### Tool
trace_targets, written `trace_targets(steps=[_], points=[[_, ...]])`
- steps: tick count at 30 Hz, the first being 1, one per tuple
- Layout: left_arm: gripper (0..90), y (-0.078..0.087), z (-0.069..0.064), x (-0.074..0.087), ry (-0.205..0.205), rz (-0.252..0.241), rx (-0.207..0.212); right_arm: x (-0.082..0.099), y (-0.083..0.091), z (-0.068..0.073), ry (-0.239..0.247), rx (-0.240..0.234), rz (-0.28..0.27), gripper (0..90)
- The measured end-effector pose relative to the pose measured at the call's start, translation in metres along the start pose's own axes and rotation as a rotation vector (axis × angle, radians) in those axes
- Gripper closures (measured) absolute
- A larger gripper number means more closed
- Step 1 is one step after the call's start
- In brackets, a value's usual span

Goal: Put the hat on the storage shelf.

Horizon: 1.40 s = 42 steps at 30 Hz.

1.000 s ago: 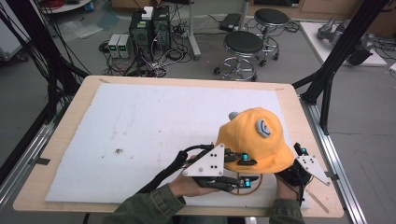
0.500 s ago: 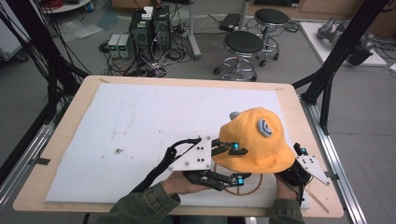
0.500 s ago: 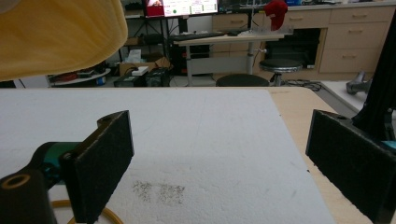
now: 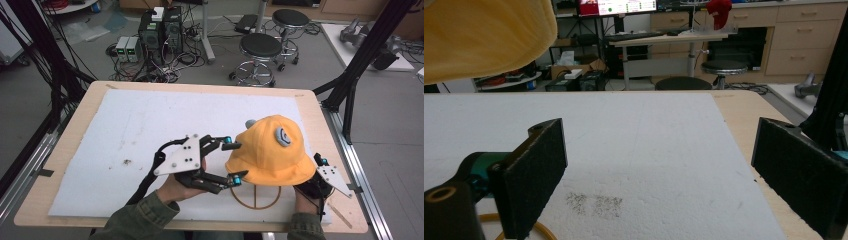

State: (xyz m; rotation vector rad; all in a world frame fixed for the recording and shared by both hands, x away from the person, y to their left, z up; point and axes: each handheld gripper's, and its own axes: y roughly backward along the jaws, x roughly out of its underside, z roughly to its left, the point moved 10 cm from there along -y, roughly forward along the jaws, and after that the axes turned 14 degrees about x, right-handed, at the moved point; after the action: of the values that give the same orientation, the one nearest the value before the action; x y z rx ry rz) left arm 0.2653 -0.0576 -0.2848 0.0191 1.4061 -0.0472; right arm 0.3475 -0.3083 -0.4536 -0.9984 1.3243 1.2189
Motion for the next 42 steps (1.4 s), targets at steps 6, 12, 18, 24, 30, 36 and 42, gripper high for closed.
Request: trace_targets(steps=[6, 12, 18, 24, 30, 36, 42], points=[[35.3, 0.028, 0.018, -0.006, 0.031, -0.051, -0.075, 0.001, -0.001, 0.001, 0.003, -0.003, 0.005, 6.5], [33.4, 0.050, 0.030, -0.005, 0.050, -0.091, -0.131, 0.001, -0.002, 0.001, 0.011, -0.003, 0.006, 6.5], [32.1, 0.077, 0.042, -0.001, 0.060, -0.091, -0.214, 0.001, -0.002, 0.001, 0.010, -0.003, 0.007, 6.4], [31.7, 0.111, 0.056, 0.006, 0.076, -0.096, -0.313, 0.001, -0.002, 0.002, 0.009, -0.004, 0.006, 6.5], [31.7, 0.144, 0.065, 0.012, 0.077, -0.097, -0.403, 0.002, -0.002, 0.003, 0.006, -0.005, 0.010, 6.5], [31.7, 0.179, 0.077, 0.021, 0.091, -0.093, -0.528, 0.002, -0.002, 0.002, 0.004, -0.004, 0.009, 6.5], [31.4, 0.209, 0.093, 0.031, 0.095, -0.057, -0.676, 0.001, -0.001, 0.002, 0.003, -0.002, 0.007, 6.5]])
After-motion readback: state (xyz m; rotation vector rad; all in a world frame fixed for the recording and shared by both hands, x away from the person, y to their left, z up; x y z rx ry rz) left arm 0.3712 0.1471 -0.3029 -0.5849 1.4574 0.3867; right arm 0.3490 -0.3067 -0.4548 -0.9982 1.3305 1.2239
